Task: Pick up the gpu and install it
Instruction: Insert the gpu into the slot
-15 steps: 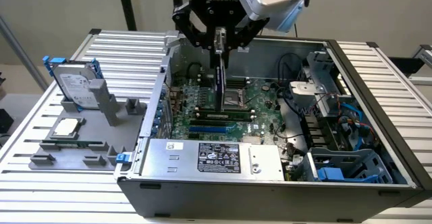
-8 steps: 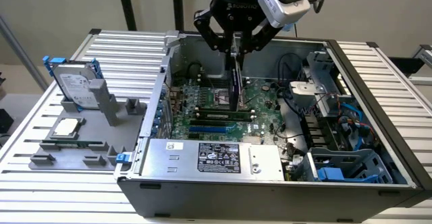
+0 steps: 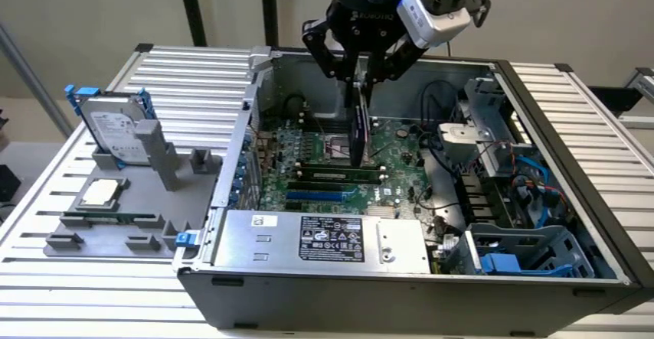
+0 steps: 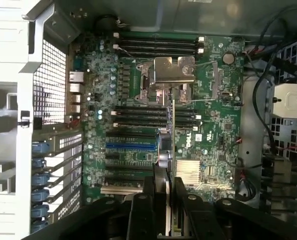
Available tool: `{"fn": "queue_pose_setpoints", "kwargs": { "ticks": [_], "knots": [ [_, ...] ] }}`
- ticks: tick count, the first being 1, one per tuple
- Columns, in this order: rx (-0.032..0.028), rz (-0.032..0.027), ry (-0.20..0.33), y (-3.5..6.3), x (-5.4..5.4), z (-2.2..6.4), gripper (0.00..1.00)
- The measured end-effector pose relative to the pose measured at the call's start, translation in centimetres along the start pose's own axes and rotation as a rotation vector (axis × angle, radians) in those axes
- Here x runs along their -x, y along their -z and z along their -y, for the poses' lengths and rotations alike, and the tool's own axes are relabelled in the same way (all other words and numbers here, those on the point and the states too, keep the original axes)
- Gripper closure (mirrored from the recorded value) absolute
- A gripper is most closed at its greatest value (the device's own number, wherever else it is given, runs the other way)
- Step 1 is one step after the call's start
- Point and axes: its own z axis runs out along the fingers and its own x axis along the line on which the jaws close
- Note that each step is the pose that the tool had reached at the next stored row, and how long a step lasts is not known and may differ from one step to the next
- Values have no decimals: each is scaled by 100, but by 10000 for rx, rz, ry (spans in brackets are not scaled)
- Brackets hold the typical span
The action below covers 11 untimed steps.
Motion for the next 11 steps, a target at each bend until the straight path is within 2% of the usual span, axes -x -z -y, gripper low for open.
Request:
{"fn": "queue_pose_setpoints", "kwargs": {
  "ticks": [11],
  "knots": [
    [1,-3,0,0,0,0,100]
  ]
}}
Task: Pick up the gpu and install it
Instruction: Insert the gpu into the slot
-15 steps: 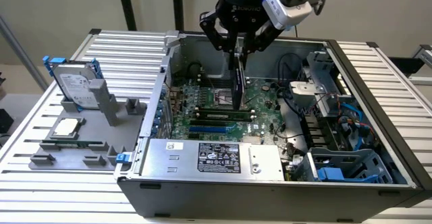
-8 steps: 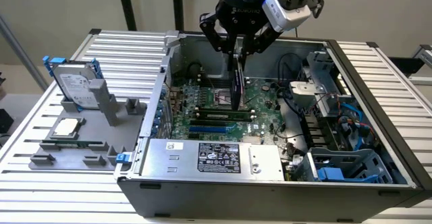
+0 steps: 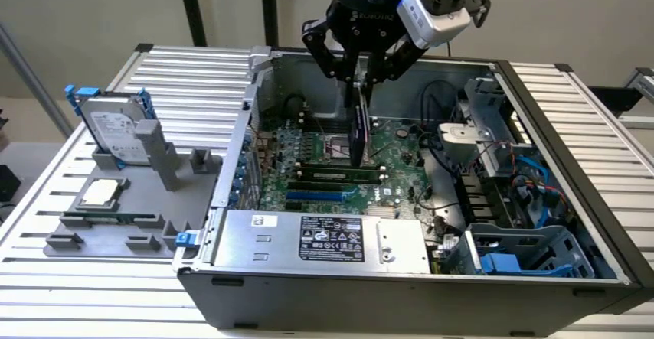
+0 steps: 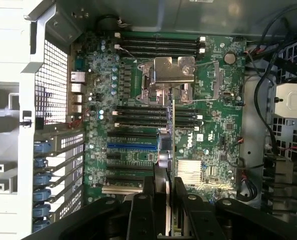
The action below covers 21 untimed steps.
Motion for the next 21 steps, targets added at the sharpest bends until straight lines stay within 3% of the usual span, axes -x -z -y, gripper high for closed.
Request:
{"fn": "queue_pose_setpoints", "kwargs": {
  "ticks": [6,21],
  "knots": [
    [-1,-5,53,0,2,0,100],
    [1,-56,2763,-50,1,1,100]
  ]
}}
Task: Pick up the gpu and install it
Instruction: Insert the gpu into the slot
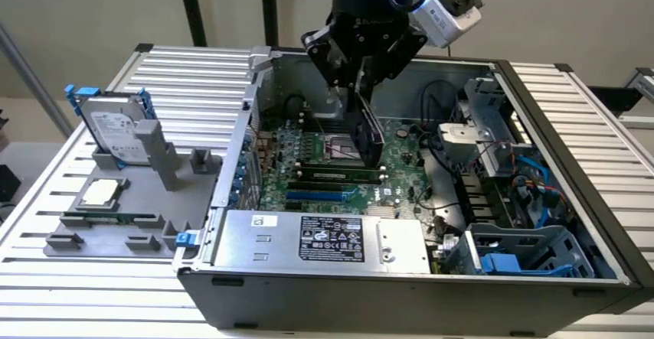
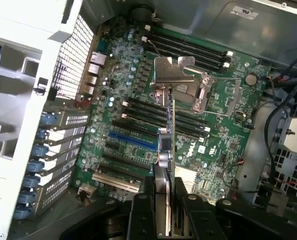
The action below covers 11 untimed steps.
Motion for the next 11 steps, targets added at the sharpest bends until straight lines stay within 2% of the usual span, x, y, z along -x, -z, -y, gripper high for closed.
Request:
{"fn": "queue_pose_setpoints", "kwargs": {
  "ticks": [11],
  "knots": [
    [-9,0,2002,-55,0,1,100]
  ]
}}
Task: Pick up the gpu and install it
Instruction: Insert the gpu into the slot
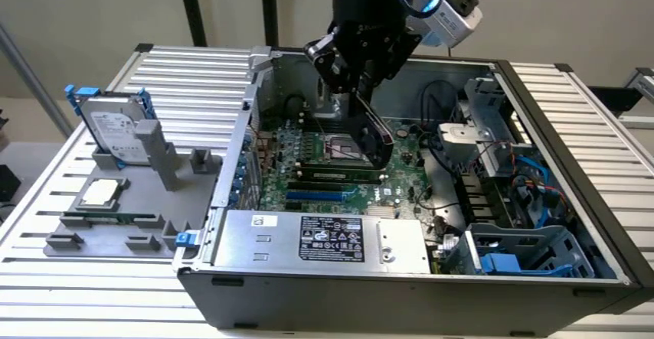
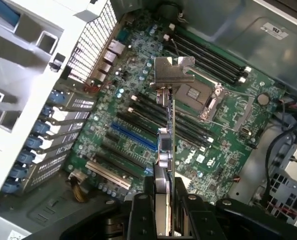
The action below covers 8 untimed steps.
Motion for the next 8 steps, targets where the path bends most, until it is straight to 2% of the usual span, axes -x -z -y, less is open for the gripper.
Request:
{"fn": "queue_pose_setpoints", "kwargs": {
  "ticks": [8],
  "knots": [
    [-18,19,1455,-44,0,1,100]
  ]
}}
